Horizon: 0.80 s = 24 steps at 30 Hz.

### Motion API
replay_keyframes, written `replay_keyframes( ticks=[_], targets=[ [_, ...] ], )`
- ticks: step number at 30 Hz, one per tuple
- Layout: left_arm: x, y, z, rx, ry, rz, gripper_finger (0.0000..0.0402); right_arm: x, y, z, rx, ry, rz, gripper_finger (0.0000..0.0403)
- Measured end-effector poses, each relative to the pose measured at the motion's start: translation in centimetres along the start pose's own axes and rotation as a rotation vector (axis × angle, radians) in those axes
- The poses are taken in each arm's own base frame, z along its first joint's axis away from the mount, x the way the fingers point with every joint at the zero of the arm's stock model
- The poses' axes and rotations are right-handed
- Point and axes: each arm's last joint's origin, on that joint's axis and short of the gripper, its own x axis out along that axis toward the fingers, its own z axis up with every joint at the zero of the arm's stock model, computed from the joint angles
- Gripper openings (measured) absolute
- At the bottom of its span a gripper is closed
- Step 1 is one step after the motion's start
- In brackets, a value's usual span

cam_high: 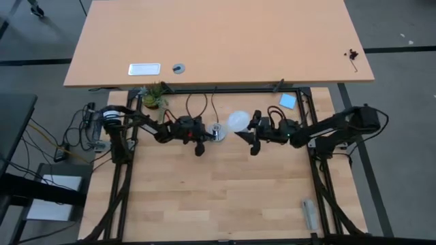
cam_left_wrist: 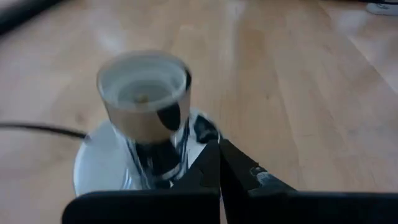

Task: Screw lightbulb
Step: Insert the white lightbulb into the desk lamp

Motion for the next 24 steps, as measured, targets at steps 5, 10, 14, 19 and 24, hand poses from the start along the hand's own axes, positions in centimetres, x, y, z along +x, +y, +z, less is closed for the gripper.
replay_keyframes(
  ticks=[5,10,14,19,24],
  targets=[
    [-1.3,0.1,1.3,0.012,-0.050,0.134,0.0000,1.7,-0.3,-1.8,-0.046,-0.015,-0.040,0.0165],
    [-2.1,0.3,0.7,-0.003,-0.036,0.269,0.0000,3.0,-0.5,-3.1,-0.073,-0.055,-0.053,0.0165],
    [-1.9,0.7,-0.2,-0.027,0.003,0.353,0.0000,3.5,-0.8,-3.3,-0.072,-0.095,-0.061,0.0165],
    [-2.3,1.8,0.4,-0.044,-0.063,0.470,0.0000,3.6,-1.2,-3.2,-0.082,-0.106,-0.086,0.0165],
    [-1.4,3.6,0.7,-0.079,-0.088,0.352,0.0000,3.7,-1.3,-3.0,-0.094,-0.118,-0.100,0.0165]
  ],
)
